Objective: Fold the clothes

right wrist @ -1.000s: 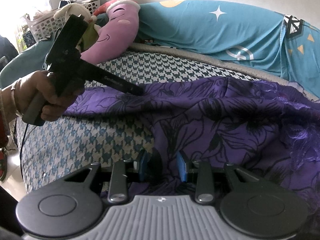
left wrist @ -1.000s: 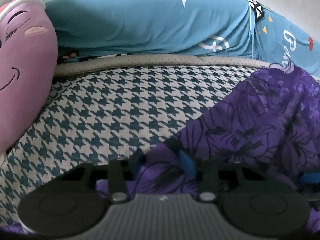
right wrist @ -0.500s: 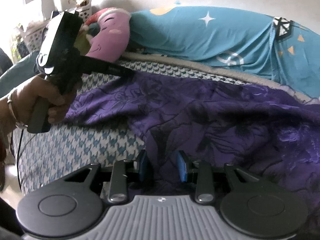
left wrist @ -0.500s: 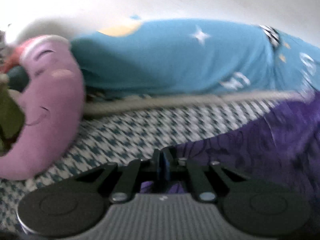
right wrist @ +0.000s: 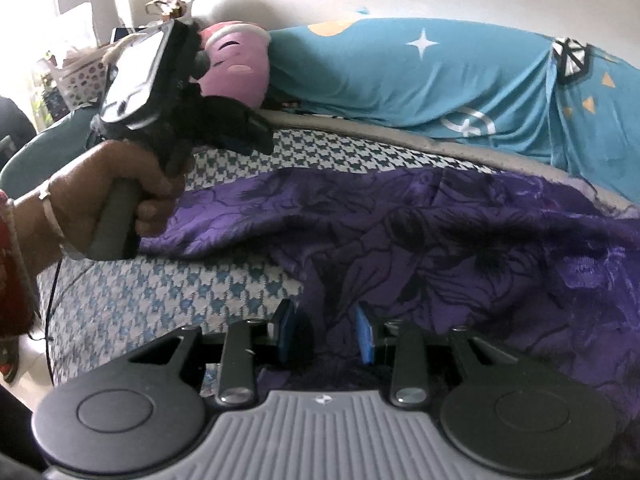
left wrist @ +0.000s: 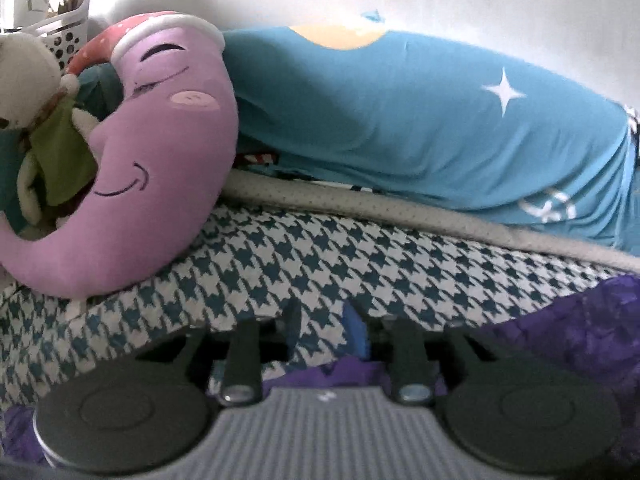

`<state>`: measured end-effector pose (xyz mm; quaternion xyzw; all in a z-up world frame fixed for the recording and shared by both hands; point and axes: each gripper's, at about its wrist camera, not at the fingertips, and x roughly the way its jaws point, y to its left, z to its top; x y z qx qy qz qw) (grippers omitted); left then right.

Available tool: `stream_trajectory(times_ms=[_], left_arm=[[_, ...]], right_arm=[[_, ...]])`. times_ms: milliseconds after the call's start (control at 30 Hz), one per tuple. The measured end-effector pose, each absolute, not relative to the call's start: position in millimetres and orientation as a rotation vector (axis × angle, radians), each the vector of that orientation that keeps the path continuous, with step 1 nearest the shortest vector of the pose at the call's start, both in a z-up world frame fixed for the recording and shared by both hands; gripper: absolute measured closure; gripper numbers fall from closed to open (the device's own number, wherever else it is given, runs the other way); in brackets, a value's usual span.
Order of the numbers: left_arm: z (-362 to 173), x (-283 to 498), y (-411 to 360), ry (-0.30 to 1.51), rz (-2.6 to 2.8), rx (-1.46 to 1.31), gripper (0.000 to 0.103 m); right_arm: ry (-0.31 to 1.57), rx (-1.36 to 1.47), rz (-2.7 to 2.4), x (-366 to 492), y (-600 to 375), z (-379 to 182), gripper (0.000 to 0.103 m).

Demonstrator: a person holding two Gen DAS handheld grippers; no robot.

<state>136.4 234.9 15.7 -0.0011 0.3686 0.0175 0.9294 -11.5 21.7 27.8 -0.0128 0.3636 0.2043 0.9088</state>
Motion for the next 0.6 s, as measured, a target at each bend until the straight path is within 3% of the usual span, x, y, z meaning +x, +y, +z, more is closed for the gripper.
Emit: stream_trajectory(times_ms=[200,600], left_arm=[[32,101,259,0.762,0.069,0.029,0.065],[50,28,353,0.808,0.271,-0.084,0.06]], right_arm=[[0.742,-0.04,0.448,-16,28,29,0.07],[0.732,-0.059,0.48,-25,38,30,0.07]])
